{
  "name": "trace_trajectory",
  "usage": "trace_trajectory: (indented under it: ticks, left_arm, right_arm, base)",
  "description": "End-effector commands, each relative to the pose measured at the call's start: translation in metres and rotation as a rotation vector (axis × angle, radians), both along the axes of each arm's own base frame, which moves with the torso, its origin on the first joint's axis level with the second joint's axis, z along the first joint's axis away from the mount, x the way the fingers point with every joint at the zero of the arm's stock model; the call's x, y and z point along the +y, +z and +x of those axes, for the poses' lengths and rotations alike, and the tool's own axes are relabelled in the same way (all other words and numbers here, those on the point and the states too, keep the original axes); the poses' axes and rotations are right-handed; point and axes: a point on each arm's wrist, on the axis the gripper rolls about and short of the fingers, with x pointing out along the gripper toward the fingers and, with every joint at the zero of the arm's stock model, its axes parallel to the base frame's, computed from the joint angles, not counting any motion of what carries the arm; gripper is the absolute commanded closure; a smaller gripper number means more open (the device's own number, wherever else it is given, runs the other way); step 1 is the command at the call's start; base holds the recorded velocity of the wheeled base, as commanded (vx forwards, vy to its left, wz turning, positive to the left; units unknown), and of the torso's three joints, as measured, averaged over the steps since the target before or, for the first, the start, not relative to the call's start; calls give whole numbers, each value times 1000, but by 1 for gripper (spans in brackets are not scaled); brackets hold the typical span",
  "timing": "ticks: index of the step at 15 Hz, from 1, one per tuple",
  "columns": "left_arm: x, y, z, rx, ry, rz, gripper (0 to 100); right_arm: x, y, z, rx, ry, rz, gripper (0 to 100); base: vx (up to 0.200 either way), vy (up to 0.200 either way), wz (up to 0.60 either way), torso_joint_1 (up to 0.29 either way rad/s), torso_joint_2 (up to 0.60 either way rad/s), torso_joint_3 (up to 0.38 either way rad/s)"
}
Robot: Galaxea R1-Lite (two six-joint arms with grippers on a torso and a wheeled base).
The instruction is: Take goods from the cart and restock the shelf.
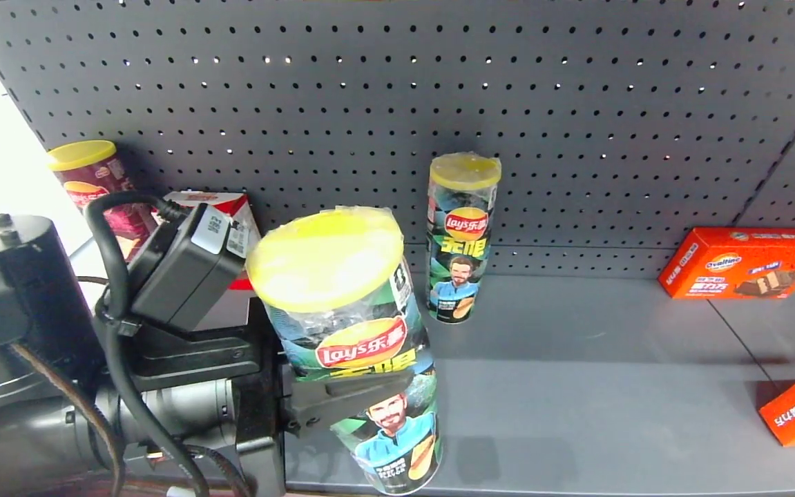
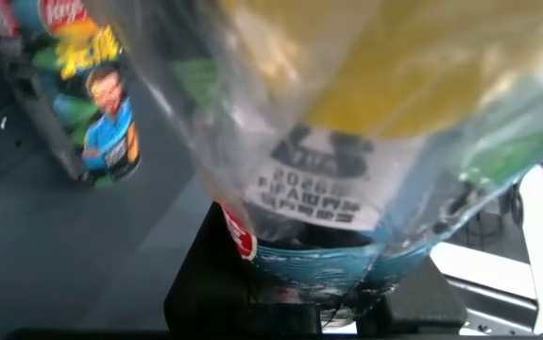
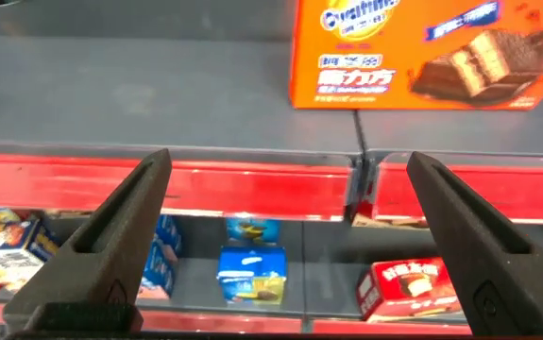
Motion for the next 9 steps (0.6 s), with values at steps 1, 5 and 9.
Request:
trace_trajectory:
  ticks: [1,5,9]
  left_arm:
    - [1,-1,0,2,3,3,100]
    - [1,1,-1,-38,-2,12,100]
    - [9,3,-11,-45,31,7,100]
  right_arm:
    - [0,0,0,0,0,-1,0]
    - [0,0,0,2,1,-5,0]
    - [2,84,13,12,123,-12,0]
  base:
    - [0,0,0,0,0,0]
    - [0,0,0,0,0,0]
    - [0,0,0,0,0,0]
